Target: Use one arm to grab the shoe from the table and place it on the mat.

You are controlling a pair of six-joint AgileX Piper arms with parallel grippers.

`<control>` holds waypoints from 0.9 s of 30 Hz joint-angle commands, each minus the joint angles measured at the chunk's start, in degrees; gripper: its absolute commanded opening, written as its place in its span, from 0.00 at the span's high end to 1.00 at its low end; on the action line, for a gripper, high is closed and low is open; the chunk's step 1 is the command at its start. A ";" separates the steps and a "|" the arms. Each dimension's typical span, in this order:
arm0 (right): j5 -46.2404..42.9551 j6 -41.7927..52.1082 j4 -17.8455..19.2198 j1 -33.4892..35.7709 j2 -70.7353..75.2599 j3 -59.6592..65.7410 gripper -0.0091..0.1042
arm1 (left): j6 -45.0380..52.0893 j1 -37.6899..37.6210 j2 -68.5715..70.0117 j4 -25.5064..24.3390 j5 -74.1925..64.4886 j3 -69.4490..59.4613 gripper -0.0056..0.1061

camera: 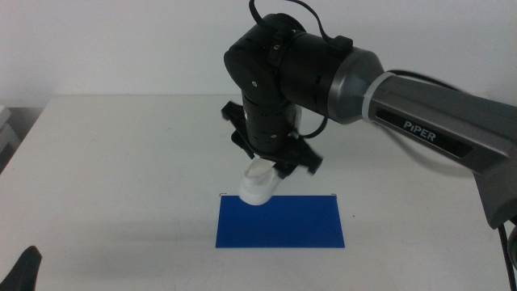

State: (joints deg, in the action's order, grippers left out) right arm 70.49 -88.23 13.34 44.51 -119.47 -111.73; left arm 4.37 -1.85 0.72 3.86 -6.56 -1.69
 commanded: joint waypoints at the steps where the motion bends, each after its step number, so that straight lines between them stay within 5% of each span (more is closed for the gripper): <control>1: 3.28 14.69 3.59 -0.03 3.67 -1.20 0.95 | -0.27 -0.25 0.75 0.55 4.69 -0.40 0.11; 8: 2.96 48.51 0.13 -0.03 3.67 -1.20 0.95 | -0.27 -0.25 0.75 0.55 4.69 -0.40 0.11; 16: 3.28 72.71 -7.48 -0.03 3.74 -1.20 0.95 | -0.27 -0.25 0.75 0.55 4.69 -0.40 0.11; 27: 2.93 105.63 -1.74 -0.03 3.74 -1.20 0.95 | -0.27 -0.25 0.75 0.55 4.69 -0.40 0.11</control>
State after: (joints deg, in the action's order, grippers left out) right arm 70.76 12.06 9.00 44.51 -119.47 -111.73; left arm 4.37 -1.85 0.72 3.86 -6.56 -1.69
